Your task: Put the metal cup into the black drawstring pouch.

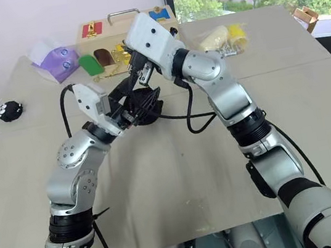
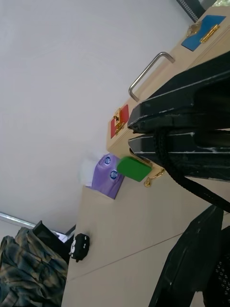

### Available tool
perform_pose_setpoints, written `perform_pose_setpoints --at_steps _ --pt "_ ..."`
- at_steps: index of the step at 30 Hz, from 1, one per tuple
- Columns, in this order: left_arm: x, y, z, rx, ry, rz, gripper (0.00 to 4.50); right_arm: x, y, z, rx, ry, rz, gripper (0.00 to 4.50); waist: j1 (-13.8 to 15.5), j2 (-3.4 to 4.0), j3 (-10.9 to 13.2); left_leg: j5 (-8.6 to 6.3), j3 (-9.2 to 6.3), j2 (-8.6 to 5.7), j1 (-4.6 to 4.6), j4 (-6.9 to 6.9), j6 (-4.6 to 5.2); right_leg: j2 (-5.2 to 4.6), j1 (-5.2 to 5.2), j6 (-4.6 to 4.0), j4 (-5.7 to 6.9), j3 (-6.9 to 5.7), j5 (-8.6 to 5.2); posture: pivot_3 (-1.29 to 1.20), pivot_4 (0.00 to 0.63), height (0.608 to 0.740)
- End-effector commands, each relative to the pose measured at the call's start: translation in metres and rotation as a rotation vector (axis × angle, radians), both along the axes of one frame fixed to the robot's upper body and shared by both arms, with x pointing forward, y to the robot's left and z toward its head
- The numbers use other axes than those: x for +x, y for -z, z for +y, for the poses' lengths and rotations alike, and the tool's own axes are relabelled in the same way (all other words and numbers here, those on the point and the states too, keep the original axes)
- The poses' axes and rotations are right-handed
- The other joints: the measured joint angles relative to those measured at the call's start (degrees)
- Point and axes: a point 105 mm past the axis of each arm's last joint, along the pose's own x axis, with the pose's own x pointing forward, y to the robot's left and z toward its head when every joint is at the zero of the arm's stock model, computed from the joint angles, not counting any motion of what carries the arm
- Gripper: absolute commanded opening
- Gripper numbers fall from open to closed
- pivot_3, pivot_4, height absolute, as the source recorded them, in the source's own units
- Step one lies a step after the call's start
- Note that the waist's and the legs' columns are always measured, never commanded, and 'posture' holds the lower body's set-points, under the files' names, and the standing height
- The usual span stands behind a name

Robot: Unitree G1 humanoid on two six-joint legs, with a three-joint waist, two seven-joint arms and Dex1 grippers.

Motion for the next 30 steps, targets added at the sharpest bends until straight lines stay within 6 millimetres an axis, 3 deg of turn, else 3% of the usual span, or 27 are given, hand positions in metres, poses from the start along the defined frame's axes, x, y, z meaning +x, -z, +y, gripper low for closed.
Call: perform_pose_setpoints --at_steps 1,2,5,10,15,17,21,24,28,30 --pt "-0.002 -0.016 0.002 -0.043 0.005 -0.056 3.5 -0.015 -0.016 0.006 0.025 -0.05 -0.053 0.0 0.01 0.0 0.0 0.0 0.0 0.0 0.0 0.0 0.0 0.0 0.0 0.0 0.01 0.0 0.0 0.0 0.15 0.74" --pt "-0.002 -0.016 0.001 -0.045 0.009 -0.057 3.5 -0.016 -0.015 0.007 0.02 -0.056 -0.051 0.0 0.01 0.0 0.0 0.0 0.0 0.0 0.0 0.0 0.0 0.0 0.0 0.0 0.01 0.0 0.0 0.0 0.15 0.74" --pt "-0.001 -0.018 0.001 -0.05 0.01 -0.067 2.73 -0.019 -0.012 0.009 0.012 -0.069 -0.047 0.0 0.01 0.0 0.0 0.0 0.0 0.0 0.0 0.01 0.0 0.0 0.0 0.0 0.02 -0.01 0.0 0.0 0.15 0.74" --pt "-0.003 -0.012 -0.001 -0.037 0.009 -0.058 0.24 -0.02 -0.013 0.009 0.015 -0.066 -0.046 0.0 0.03 0.0 0.0 0.0 0.0 0.0 0.0 0.01 0.0 0.0 0.0 0.0 0.02 -0.01 0.0 0.0 0.15 0.74" --pt "-0.003 -0.009 -0.001 -0.025 0.008 -0.049 0.15 -0.018 -0.019 0.006 0.041 -0.05 -0.067 0.0 0.03 0.0 0.0 0.0 0.0 0.0 0.0 0.01 0.0 0.0 0.0 0.0 0.02 -0.01 0.0 0.0 0.15 0.74" --pt "-0.001 -0.004 0.0 -0.003 -0.002 -0.036 0.15 -0.01 -0.039 -0.004 0.14 0.023 -0.12 0.0 -0.01 0.0 0.0 0.0 0.0 0.0 0.0 0.01 0.0 0.0 0.0 0.0 0.02 -0.01 0.0 0.0 0.15 0.74" --pt "-0.001 0.023 0.0 0.134 0.001 0.01 0.15 0.008 -0.086 -0.048 0.409 0.236 -0.223 0.0 0.03 0.0 0.0 0.0 0.0 0.0 0.0 0.01 0.0 0.01 -0.01 0.0 0.05 0.0 0.0 0.0 0.15 0.74" --pt "0.0 0.058 0.01 0.249 -0.031 0.08 0.15 0.021 -0.088 -0.078 0.431 0.37 -0.281 0.0 0.07 0.02 -0.02 0.01 -0.01 -0.02 0.0 -0.02 -0.01 0.01 -0.01 0.0 0.01 -0.01 0.0 0.0 0.15 0.74" --pt "0.002 0.069 0.022 0.226 -0.075 0.127 0.15 0.02 -0.091 -0.1 0.483 0.425 -0.328 0.0 0.01 0.04 0.0 0.01 0.02 -0.03 0.03 -0.03 -0.01 -0.01 0.0 0.0 0.01 0.03 0.0 0.0 0.15 0.74" --pt "0.0 0.07 0.023 0.241 -0.069 0.122 0.15 0.018 -0.085 -0.1 0.476 0.397 -0.301 0.0 -0.09 0.05 0.01 0.01 0.01 -0.01 0.0 -0.04 -0.01 0.0 -0.04 0.0 0.03 0.03 0.0 0.0 0.15 0.74"
